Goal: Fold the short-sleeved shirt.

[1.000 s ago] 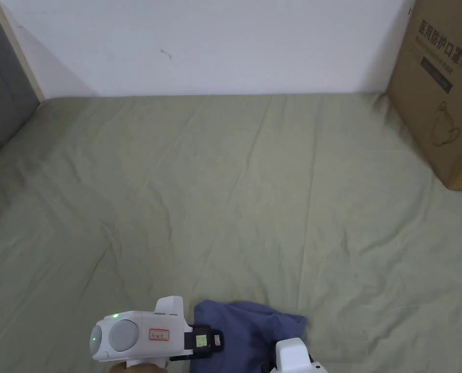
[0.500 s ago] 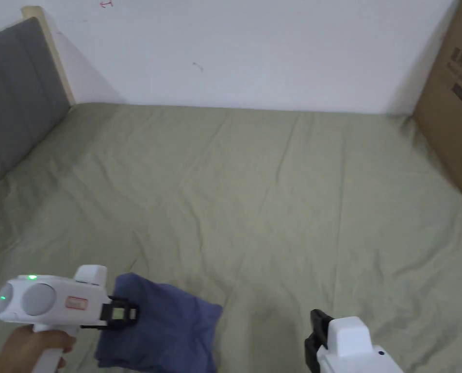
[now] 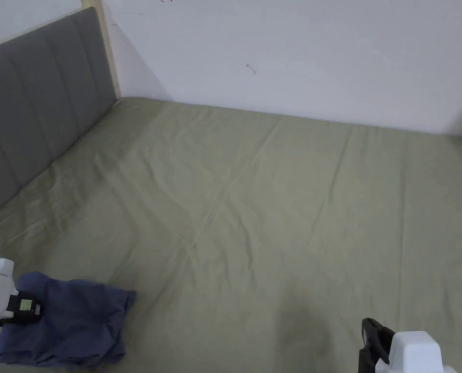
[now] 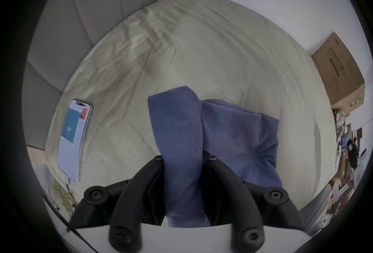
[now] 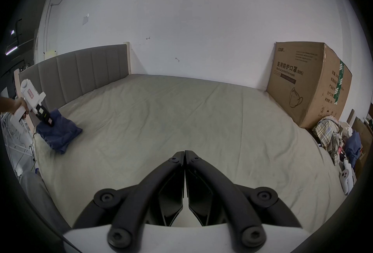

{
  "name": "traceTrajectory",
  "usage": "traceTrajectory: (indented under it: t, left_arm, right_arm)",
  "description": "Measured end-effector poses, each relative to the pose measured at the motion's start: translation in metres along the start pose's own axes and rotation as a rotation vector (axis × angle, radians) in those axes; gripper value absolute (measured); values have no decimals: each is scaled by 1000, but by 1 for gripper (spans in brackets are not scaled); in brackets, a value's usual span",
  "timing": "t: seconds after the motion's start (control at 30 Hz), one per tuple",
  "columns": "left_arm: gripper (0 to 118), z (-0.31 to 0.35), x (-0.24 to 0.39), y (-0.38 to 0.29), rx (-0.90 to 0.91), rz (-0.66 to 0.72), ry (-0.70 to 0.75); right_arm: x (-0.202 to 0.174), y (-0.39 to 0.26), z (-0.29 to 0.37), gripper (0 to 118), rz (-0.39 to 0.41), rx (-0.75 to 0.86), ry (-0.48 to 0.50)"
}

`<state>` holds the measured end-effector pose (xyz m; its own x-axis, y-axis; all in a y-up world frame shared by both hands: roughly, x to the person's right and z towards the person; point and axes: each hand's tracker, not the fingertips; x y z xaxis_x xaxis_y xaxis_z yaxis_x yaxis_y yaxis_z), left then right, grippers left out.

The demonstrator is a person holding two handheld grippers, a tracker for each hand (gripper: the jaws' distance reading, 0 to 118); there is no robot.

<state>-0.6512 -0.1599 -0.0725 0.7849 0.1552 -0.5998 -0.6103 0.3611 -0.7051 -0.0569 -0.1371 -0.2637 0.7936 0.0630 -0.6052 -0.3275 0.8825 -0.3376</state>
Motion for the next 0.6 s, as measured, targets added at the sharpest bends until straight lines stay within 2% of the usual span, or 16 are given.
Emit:
traceTrajectory:
  t: [0.17,0.23,0.3,0.37,0.47,0.6]
  left_arm:
    - [24,-8,8,-6,5,35,31]
    - [42,-2,11,-7,29,31,36]
    - [75,9,18,-7,49,48,60]
    - [88,27,29,-4,78,73,78]
    - [89,64,55,-4,204,23,63]
    - [89,121,99,-4,354,-30,32]
  right_arm:
    - [3,4,-2,0,-6,-8,-9]
    - [7,7,2,0,-20,1,-11]
    - [12,12,9,0,-46,18,-8]
    - [19,18,19,0,-72,41,-12]
    - [30,32,38,0,-110,83,-15]
    - [46,56,67,0,-120,132,-38]
